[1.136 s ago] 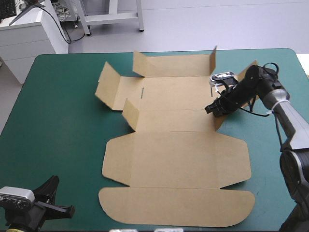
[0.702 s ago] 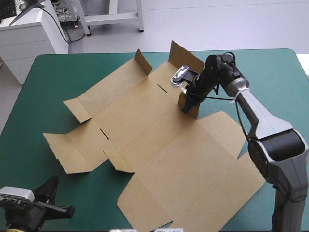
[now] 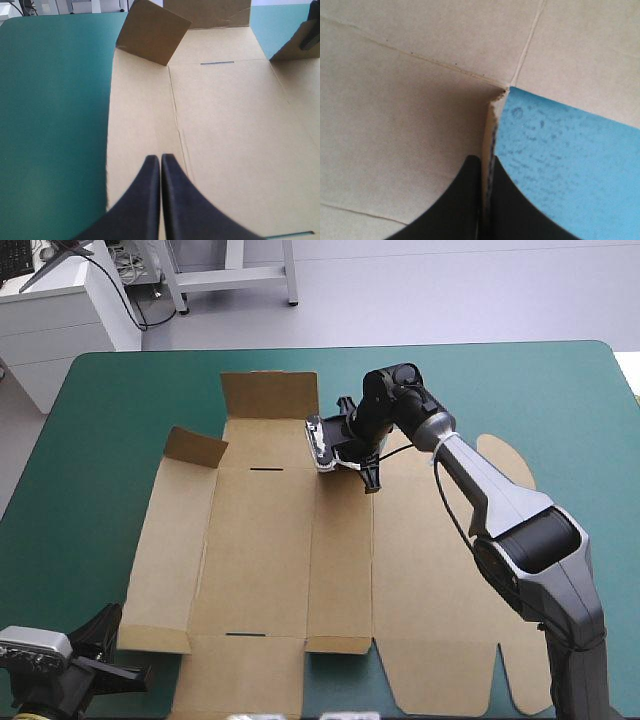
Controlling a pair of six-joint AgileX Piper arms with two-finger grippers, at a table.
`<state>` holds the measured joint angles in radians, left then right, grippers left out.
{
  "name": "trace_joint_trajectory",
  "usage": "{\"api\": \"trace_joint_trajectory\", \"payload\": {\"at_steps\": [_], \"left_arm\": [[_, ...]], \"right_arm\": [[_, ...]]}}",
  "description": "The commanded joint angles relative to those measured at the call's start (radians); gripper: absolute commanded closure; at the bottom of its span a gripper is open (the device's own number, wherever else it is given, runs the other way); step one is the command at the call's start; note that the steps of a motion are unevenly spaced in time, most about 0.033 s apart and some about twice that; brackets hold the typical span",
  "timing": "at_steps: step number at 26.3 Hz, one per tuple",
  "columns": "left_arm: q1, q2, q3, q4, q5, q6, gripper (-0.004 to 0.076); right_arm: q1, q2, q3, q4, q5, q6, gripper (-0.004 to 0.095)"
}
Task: Fold the box
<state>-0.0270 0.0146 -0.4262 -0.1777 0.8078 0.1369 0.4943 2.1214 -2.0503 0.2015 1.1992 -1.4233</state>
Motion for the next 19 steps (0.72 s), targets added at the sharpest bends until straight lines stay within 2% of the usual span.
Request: {"api": "trace_joint_trajectory", "payload": {"at_steps": [1, 5, 19], "left_arm": [[-0.001, 0.018, -0.020, -0.017, -0.076, -0.003, 0.0732], [-0.001, 0.018, -0.020, -0.017, -0.076, -0.003, 0.0732], [-0.001, 0.018, -0.020, -0.017, -0.076, -0.003, 0.0732]], "right_arm": [[-0.001, -0.063, -0.034, 0.037, -0.059, -0.064, 0.0927], [-0.001, -0.055, -0.034, 0.037, -0.155, -0.007, 0.0928], [-0.003, 0.008, -0.034, 0.055, -0.240, 0.212, 0.0905]]}}
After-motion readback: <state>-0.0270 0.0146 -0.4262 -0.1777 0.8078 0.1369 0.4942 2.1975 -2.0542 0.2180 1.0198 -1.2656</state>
